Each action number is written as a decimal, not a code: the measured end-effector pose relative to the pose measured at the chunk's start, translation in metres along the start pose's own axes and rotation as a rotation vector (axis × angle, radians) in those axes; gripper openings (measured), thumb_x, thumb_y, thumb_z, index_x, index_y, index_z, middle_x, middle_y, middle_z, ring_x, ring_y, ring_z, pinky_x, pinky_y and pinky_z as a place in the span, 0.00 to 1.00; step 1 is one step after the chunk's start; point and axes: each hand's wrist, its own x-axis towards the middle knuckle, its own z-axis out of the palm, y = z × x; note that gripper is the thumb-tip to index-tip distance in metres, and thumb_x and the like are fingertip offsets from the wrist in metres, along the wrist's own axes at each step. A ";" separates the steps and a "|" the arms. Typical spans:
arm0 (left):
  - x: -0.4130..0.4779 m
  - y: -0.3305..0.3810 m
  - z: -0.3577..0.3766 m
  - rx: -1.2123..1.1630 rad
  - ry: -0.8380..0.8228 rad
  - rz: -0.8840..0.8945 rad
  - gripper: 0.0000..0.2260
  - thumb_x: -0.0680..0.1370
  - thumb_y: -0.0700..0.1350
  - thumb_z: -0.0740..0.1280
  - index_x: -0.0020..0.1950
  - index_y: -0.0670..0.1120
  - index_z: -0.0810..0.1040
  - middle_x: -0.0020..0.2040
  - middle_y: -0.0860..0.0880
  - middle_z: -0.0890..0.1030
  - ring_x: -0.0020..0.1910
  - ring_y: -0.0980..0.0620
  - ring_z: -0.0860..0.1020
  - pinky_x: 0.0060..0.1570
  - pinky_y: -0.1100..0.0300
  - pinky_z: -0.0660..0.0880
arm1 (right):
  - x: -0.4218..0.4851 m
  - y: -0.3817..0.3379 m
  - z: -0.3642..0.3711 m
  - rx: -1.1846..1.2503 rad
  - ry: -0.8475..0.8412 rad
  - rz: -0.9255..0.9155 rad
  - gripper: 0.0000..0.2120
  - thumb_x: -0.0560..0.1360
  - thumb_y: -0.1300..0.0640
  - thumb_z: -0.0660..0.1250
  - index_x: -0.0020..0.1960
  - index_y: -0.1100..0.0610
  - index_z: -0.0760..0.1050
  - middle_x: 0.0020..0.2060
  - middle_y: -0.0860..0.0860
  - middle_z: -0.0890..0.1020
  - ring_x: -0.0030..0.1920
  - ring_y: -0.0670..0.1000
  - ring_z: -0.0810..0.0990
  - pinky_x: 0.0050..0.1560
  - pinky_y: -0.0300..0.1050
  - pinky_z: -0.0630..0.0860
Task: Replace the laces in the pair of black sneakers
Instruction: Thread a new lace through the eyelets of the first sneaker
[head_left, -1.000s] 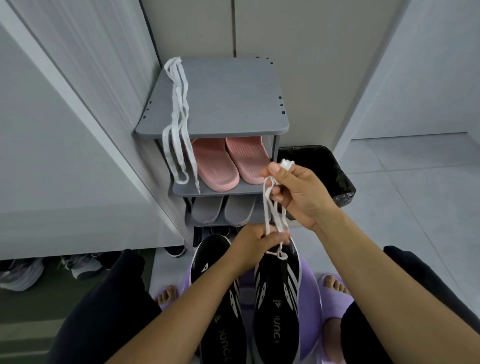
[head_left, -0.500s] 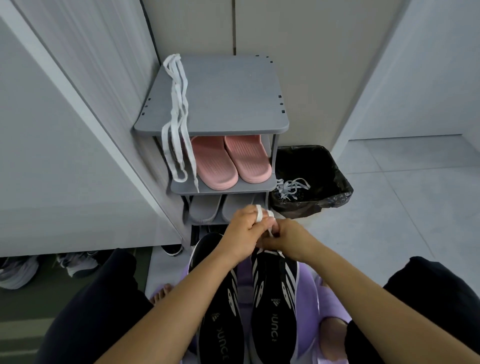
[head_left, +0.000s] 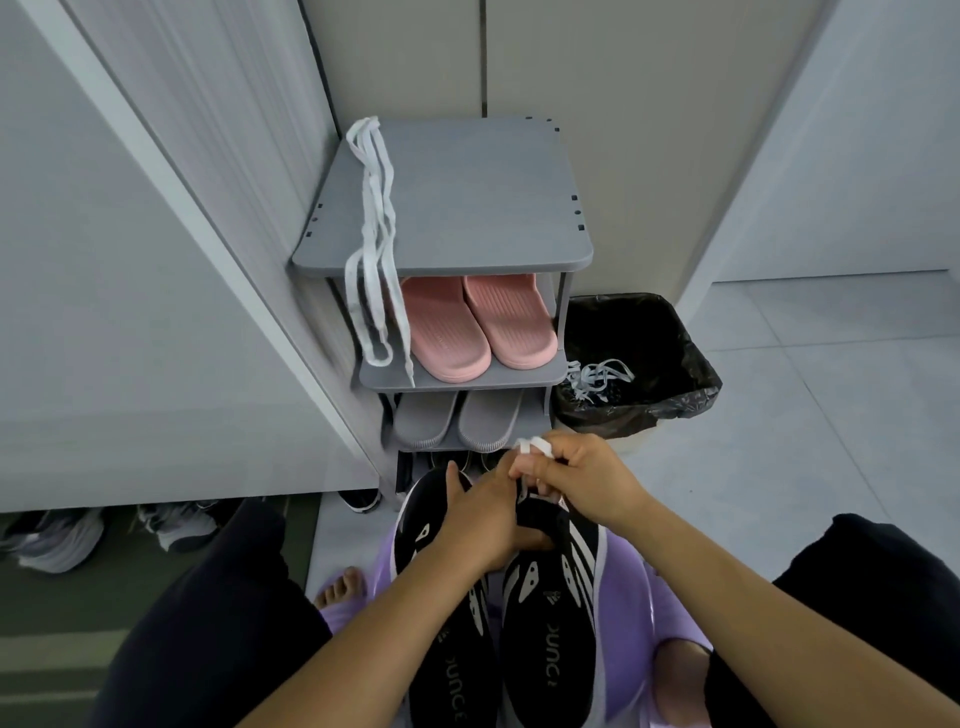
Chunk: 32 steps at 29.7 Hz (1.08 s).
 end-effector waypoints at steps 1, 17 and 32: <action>-0.001 -0.001 0.000 0.061 -0.004 -0.007 0.39 0.70 0.55 0.70 0.75 0.50 0.52 0.68 0.54 0.69 0.69 0.53 0.67 0.72 0.42 0.34 | -0.001 -0.001 0.002 0.018 -0.018 -0.004 0.06 0.75 0.61 0.66 0.41 0.58 0.81 0.31 0.48 0.76 0.28 0.41 0.73 0.32 0.33 0.72; -0.007 -0.015 -0.004 -0.051 0.208 -0.038 0.07 0.76 0.50 0.65 0.48 0.49 0.80 0.51 0.54 0.76 0.53 0.56 0.74 0.72 0.48 0.49 | -0.013 -0.009 -0.032 -0.197 0.055 0.229 0.09 0.79 0.61 0.59 0.47 0.61 0.77 0.29 0.49 0.78 0.24 0.41 0.72 0.27 0.32 0.68; -0.007 -0.013 -0.008 0.232 0.157 0.009 0.08 0.76 0.52 0.66 0.46 0.48 0.75 0.52 0.53 0.74 0.56 0.52 0.71 0.63 0.56 0.60 | -0.028 0.020 -0.007 -0.872 -0.134 0.128 0.10 0.75 0.52 0.65 0.54 0.54 0.76 0.55 0.51 0.73 0.57 0.51 0.73 0.54 0.41 0.70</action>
